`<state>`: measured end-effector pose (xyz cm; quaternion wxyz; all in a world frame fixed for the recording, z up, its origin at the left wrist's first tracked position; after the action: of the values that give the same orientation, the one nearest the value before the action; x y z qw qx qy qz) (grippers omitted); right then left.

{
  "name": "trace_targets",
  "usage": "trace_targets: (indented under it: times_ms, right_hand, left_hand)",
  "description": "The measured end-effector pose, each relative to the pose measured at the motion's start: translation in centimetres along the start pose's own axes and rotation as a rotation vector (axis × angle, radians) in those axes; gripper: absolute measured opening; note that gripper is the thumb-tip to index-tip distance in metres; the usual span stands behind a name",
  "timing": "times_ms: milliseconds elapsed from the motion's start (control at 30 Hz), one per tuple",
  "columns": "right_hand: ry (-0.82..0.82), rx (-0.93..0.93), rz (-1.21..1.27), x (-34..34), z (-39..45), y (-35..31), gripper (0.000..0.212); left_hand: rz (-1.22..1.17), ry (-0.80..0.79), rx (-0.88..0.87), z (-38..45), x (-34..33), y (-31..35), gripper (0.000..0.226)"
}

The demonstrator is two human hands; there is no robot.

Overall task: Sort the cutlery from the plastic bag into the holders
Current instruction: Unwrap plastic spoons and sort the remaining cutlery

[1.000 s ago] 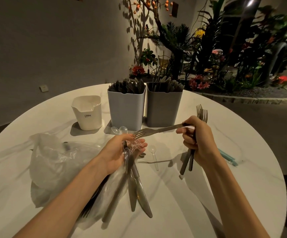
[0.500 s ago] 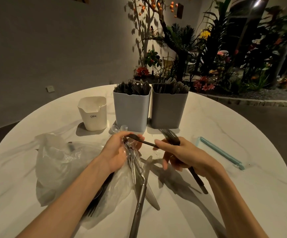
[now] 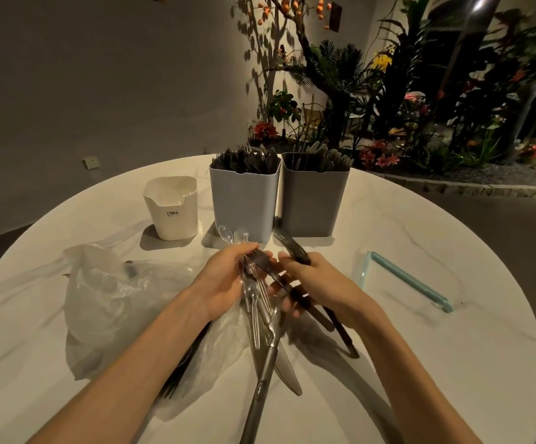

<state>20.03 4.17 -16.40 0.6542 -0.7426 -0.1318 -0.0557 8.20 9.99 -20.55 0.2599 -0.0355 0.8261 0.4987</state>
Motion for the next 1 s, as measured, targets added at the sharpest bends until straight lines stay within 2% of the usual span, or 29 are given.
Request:
trace_targets:
  times_ms: [100, 200, 300, 400, 500, 767, 933, 1000]
  right_hand:
    - [0.049, -0.021, -0.063, 0.5, 0.4, 0.7, 0.046]
    - [0.054, -0.028, -0.075, 1.3, 0.1, 0.7, 0.061]
    - [0.020, -0.032, -0.220, 1.5, -0.6, 0.8, 0.053]
    - [-0.067, -0.126, -0.364, 0.7, -1.2, 1.8, 0.042]
    - [-0.125, -0.194, -0.459, -0.5, -1.4, 2.4, 0.042]
    - [-0.034, -0.132, -0.383, -1.0, -0.1, 2.8, 0.034]
    - [-0.019, -0.118, -0.373, -1.5, 0.1, 2.9, 0.050]
    - [-0.028, -0.117, -0.345, -1.6, 0.2, 2.8, 0.047]
  left_hand:
    - [-0.060, -0.017, -0.043, -0.3, -0.4, 0.5, 0.018]
    - [-0.119, 0.022, -0.091, -0.4, 0.2, 1.1, 0.016]
    - [-0.244, 0.054, -0.086, -0.1, 0.9, 1.2, 0.017]
    - [-0.339, 0.035, -0.083, 0.1, 1.1, 1.3, 0.018]
    - [-0.364, 0.020, -0.091, 0.4, 1.2, 1.3, 0.019]
    - [-0.424, 0.116, -0.098, 1.2, 3.1, 0.8, 0.014]
    - [-0.455, 0.120, -0.087, 1.1, 2.9, 0.7, 0.013]
    - [-0.486, 0.099, -0.084, 0.9, 2.6, 0.8, 0.011]
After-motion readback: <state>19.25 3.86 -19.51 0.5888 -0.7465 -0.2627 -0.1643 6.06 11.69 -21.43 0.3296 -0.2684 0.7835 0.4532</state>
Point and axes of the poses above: each hand's wrist, its own z-axis towards the middle knuckle, its own x-axis out of the back of the hand, y = z × x, the point moved 10 cm from there along z, towards the middle knuckle, and after that the axes turned 5 degrees about x, right-handed, at the moved point
